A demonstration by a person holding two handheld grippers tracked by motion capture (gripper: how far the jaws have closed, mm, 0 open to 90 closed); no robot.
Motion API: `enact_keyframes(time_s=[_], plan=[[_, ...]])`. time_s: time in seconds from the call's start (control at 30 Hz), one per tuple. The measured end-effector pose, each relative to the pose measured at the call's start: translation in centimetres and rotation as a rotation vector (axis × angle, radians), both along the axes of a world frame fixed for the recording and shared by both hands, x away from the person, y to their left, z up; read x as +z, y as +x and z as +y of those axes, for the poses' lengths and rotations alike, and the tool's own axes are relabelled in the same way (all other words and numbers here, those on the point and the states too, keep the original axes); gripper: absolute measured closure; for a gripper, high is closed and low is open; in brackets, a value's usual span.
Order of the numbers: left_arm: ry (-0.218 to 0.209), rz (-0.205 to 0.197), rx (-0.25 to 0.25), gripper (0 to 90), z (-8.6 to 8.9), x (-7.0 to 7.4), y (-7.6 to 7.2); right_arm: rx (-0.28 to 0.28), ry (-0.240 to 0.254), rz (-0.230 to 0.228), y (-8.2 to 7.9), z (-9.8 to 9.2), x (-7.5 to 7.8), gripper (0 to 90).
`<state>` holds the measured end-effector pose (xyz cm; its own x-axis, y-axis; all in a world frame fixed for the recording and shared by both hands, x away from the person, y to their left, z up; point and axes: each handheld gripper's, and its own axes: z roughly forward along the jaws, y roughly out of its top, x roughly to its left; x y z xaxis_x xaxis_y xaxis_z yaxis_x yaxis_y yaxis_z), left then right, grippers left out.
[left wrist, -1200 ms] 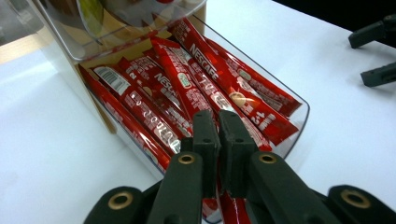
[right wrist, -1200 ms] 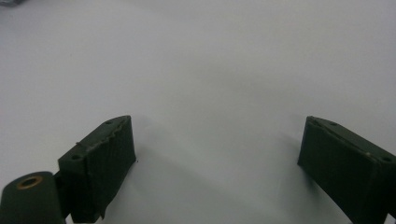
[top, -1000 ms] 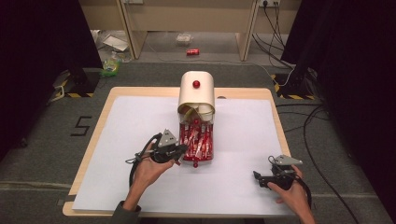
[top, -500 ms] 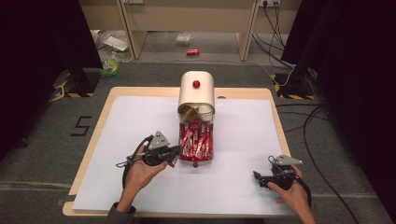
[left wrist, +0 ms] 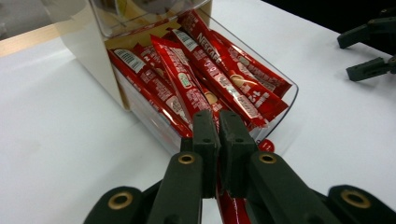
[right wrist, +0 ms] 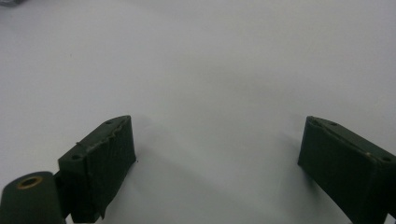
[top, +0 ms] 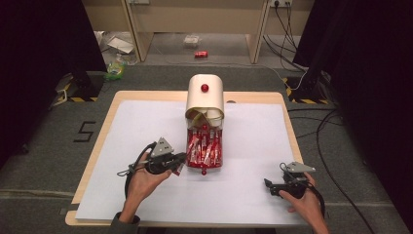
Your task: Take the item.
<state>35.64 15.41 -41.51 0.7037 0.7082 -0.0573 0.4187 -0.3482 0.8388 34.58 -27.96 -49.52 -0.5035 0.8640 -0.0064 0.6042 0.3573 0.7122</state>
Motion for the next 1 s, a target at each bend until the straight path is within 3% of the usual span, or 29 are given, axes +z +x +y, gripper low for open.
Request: enact_keyframes(time_s=[0.5, 0.73, 1.0], plan=[[-0.009, -0.008, 0.017, 85.5, 1.2, 0.7, -0.2, 0.0, 0.0, 0.0, 0.0, 0.0, 0.0, 10.9], [-0.012, -0.004, 0.046, 85.6, 2.4, 0.6, -0.1, 0.0, 0.0, -0.001, 0.0, 0.0, 0.0, 10.9], [-0.027, -0.026, 0.078, 85.5, 3.8, 1.2, -0.2, 0.0, -0.001, -0.001, 0.0, 0.0, 0.0, 10.9]])
